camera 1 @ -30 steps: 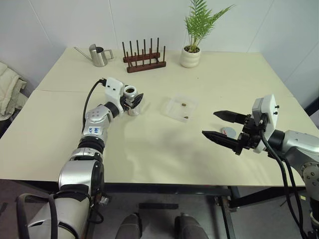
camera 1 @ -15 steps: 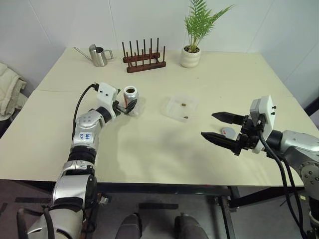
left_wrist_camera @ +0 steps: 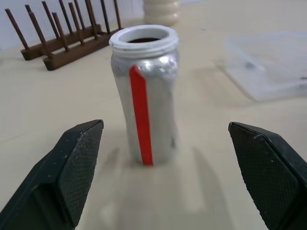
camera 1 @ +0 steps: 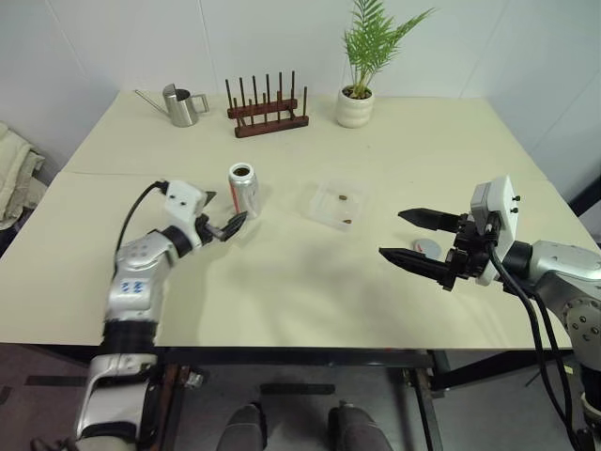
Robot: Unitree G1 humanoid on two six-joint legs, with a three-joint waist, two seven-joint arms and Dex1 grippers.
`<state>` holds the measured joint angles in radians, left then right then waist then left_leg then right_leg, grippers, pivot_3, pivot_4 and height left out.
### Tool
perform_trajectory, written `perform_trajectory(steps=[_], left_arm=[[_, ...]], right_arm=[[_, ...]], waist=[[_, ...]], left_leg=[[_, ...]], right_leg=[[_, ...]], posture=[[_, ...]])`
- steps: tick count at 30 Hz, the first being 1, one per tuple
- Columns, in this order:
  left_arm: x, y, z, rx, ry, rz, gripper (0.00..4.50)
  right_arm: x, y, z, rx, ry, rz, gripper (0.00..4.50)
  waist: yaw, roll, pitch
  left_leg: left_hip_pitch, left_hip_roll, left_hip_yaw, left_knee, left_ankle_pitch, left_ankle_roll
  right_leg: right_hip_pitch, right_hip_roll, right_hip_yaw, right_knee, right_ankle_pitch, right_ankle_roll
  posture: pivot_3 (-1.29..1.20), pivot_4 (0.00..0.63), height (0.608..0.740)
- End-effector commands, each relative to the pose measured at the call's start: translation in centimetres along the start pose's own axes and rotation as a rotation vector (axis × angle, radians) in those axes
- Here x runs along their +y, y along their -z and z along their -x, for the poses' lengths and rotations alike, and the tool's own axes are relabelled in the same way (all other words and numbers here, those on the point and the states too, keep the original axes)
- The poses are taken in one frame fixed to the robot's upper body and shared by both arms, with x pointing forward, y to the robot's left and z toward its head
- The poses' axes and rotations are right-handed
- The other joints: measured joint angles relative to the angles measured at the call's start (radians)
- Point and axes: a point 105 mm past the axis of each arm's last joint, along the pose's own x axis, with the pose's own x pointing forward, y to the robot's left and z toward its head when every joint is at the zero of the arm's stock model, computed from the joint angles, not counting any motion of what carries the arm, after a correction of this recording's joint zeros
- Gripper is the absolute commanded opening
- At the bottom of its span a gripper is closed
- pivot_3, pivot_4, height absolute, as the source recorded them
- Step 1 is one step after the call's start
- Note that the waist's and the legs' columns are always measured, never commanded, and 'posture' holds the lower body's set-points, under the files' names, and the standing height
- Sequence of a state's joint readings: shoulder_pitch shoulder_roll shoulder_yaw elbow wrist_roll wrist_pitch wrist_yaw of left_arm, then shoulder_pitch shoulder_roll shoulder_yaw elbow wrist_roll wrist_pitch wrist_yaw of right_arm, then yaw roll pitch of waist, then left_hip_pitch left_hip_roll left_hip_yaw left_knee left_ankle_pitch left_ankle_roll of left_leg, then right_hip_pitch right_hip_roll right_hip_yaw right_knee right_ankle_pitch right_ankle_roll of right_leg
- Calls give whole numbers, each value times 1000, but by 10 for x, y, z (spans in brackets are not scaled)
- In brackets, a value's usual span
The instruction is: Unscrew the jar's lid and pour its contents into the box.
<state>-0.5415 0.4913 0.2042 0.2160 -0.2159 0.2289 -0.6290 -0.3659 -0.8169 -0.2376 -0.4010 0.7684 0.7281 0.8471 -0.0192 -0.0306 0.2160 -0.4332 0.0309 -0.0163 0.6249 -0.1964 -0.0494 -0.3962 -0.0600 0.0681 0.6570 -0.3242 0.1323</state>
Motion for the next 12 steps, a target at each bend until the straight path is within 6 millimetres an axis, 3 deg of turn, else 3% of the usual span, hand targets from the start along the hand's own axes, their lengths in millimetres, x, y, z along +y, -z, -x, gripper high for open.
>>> perform_trajectory(steps=[1, 5, 8, 12], left_arm=[[2, -28, 24, -88, 69, -44, 4458], [30, -29, 64, -39, 164, -152, 4458], [42, -31, 88, -17, 260, -161, 4458], [50, -27, 110, 56, 367, -168, 4458]], right_arm=[[-3, -10, 13, -5, 1, 40, 4500], [-17, -13, 24, 4, 39, 68, 4500], [-25, -7, 35, 29, 44, 86, 4500], [-41, 3, 53, 99, 69, 135, 4500]], waist=[[-6, 0, 0], [-9, 0, 0], [-11, 0, 0], [-11, 0, 0]], left_leg=[[1, 0, 0, -1, 0, 0], [8, 1, 2, -5, 0, 0], [11, 1, 6, -11, 2, 2], [11, 1, 8, -15, 2, 3]], right_leg=[[1, 0, 0, 0, 0, 0], [5, -1, -1, -5, 0, -6], [6, -2, 1, -9, -5, -18], [5, -3, 2, -12, -5, -18]], posture=[[0, 150, 740], [0, 150, 740], [0, 150, 740], [0, 150, 740]])
